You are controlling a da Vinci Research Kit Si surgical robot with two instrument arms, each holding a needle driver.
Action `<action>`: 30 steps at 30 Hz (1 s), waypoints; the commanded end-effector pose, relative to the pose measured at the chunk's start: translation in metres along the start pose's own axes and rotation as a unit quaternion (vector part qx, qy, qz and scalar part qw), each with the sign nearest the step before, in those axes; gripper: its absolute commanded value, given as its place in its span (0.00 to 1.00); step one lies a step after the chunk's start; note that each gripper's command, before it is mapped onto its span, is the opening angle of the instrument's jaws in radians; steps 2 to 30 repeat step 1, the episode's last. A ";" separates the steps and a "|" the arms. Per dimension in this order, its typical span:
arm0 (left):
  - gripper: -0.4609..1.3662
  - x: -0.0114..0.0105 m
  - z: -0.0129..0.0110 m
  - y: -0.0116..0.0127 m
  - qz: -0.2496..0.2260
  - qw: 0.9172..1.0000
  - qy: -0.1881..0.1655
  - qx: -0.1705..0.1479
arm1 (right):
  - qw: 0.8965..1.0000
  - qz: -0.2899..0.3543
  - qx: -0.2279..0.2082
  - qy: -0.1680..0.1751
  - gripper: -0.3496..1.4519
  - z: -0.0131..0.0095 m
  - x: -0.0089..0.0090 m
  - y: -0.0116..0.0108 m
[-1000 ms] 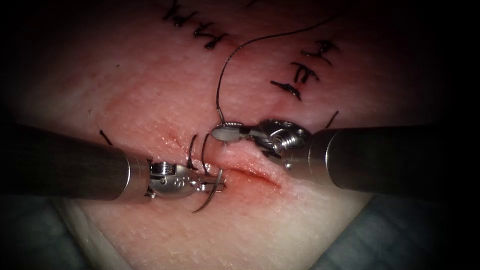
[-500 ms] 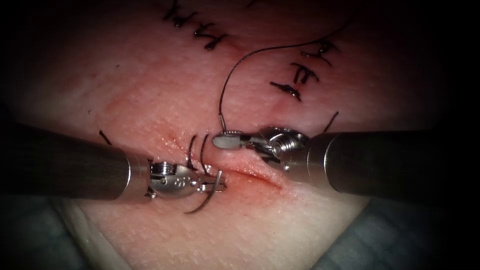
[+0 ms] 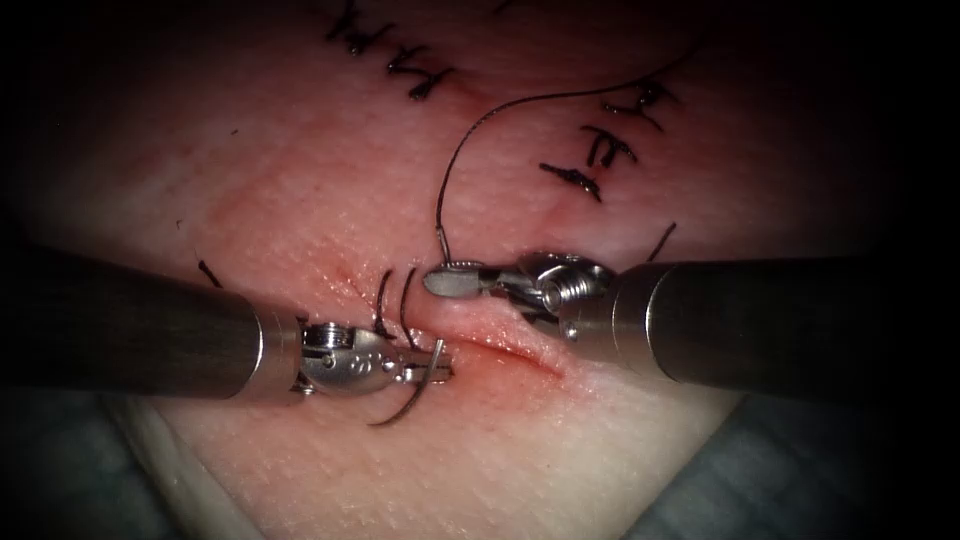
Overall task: Wound Closure
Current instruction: Throw the needle through the top half of the cut with the right needle driver
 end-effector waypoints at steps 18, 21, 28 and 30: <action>0.06 0.0000 0.0000 0.0000 0.000 1.000 0.000 -0.004 | 1.000 0.000 -0.001 0.000 0.00 0.0000 0.0000 0.0000; 0.06 0.0000 0.0000 0.0000 0.000 1.000 0.000 -0.004 | 1.000 0.000 -0.001 0.000 0.00 0.0000 0.0000 0.0000; 0.06 0.0000 0.0000 0.0000 0.000 1.000 0.000 -0.004 | 1.000 0.000 -0.001 0.000 0.00 0.0000 0.0000 0.0000; 0.06 0.0000 0.0000 0.0000 0.000 1.000 0.000 -0.004 | 1.000 0.000 -0.001 0.000 0.00 0.0000 0.0000 0.0000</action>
